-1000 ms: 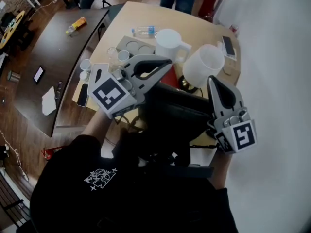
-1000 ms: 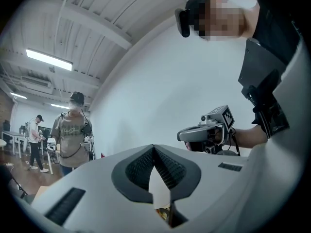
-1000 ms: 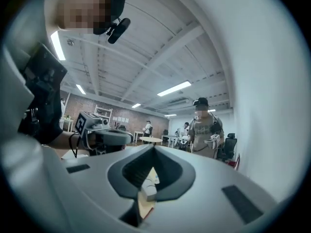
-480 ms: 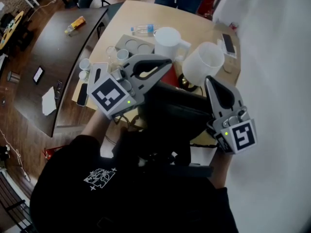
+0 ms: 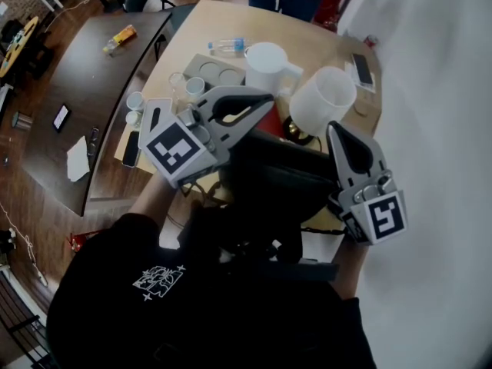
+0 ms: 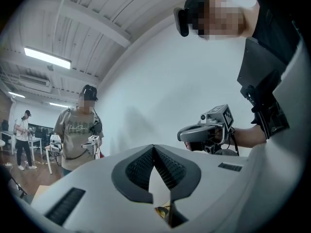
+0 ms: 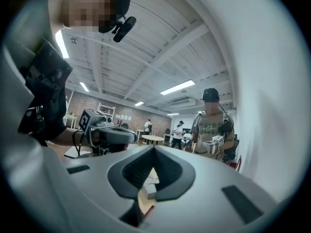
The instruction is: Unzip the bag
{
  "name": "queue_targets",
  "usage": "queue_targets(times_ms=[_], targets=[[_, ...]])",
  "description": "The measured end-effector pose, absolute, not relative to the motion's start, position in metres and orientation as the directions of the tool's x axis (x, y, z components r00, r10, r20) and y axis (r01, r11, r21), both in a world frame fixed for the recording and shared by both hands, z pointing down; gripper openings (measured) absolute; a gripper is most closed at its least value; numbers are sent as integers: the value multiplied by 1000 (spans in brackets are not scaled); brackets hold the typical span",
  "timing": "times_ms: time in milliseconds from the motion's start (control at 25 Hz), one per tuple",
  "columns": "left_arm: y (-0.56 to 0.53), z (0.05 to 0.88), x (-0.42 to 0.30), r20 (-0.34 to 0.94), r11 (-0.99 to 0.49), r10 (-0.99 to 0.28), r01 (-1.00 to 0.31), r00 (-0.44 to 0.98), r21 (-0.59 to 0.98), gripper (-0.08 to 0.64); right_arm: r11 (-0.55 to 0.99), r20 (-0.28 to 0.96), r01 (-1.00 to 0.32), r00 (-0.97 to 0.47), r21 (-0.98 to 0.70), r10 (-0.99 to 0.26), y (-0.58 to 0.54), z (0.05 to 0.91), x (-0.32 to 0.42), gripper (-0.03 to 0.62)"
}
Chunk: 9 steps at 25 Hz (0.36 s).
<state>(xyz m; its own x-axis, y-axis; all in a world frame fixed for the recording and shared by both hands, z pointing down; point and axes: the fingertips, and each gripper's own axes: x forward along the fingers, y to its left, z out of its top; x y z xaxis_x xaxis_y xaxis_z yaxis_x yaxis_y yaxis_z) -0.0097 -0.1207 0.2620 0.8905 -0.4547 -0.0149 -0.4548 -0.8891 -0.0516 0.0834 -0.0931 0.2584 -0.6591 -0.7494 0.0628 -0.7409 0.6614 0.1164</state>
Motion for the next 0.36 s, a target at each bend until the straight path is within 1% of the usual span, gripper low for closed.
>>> queue_targets(times_ms=[360], targets=[[-118,263,-8,-12,-893,-448,-448,894,-49,-5,667,75,-736,-663,118,-745,-90,261,83,25]])
